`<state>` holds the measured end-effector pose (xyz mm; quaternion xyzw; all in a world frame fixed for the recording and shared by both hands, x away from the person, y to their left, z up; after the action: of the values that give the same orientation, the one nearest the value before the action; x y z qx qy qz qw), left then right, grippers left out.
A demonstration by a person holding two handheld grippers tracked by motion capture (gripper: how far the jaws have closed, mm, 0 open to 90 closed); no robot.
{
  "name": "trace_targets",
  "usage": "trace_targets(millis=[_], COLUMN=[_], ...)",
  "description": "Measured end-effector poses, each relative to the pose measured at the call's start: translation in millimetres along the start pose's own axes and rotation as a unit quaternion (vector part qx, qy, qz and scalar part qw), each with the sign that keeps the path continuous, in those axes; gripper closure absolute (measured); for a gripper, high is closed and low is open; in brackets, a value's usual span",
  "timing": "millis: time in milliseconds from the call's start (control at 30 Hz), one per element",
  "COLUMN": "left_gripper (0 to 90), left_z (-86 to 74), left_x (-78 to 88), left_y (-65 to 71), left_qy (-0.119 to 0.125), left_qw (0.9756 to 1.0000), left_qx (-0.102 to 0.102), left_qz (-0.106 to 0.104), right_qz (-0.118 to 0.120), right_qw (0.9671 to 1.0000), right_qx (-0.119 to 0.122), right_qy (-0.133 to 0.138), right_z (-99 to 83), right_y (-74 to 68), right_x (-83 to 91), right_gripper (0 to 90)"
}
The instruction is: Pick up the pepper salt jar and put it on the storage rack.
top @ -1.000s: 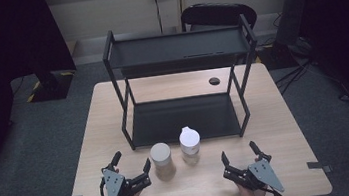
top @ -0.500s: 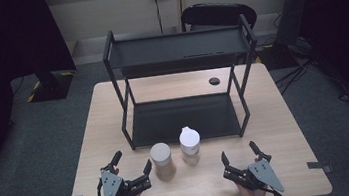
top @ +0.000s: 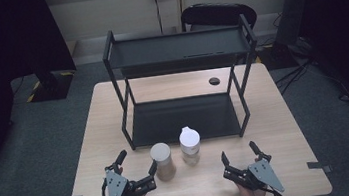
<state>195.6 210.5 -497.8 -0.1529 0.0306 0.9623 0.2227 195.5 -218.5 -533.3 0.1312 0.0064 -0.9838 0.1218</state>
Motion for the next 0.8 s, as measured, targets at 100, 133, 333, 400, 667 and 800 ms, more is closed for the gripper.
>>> trace_targets(millis=[100, 133, 333, 400, 667, 800], left_gripper=[0.0, 0.0, 0.0, 0.0, 0.0, 0.0], left_z=[-0.7, -0.7, -2.3, -2.1, -5.6, -6.6], left_x=[-2.7, -2.7, -7.1, -8.4, -14.4, -16.9], left_y=[2.6, 2.6, 5.5, 5.8, 6.4, 7.6], left_qy=[-0.002, -0.002, 0.002, 0.0, -0.004, -0.008], left_qw=[1.0, 1.0, 0.9997, 0.9996, 0.9991, 0.9988], left_qx=[0.001, 0.001, 0.009, 0.009, 0.015, 0.015], left_qz=[-0.007, -0.007, -0.021, -0.026, -0.04, -0.045], right_qz=[0.0, 0.0, 0.0, 0.0, 0.0, 0.0], right_qw=[1.0, 1.0, 1.0, 1.0, 1.0, 1.0], right_qx=[0.0, 0.0, 0.0, 0.0, 0.0, 0.0], right_qy=[0.0, 0.0, 0.0, 0.0, 0.0, 0.0], right_z=[0.0, 0.0, 0.0, 0.0, 0.0, 0.0], right_y=[0.0, 0.0, 0.0, -0.1, 0.1, 0.1], right_x=[0.0, 0.0, 0.0, 0.0, 0.0, 0.0], right_gripper=[1.2, 1.2, 1.2, 1.2, 1.2, 1.2])
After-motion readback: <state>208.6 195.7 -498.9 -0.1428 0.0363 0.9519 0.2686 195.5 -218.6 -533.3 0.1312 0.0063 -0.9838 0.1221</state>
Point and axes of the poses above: each handheld gripper's, and its own axes: x roughly backward along the jaws, z roughly out of its top, y roughly to its right, the point moved 4 cm from there along -x, roughly forward along the jaws, and after that the axes turned 11 degrees about y, right-handed, at the moved point
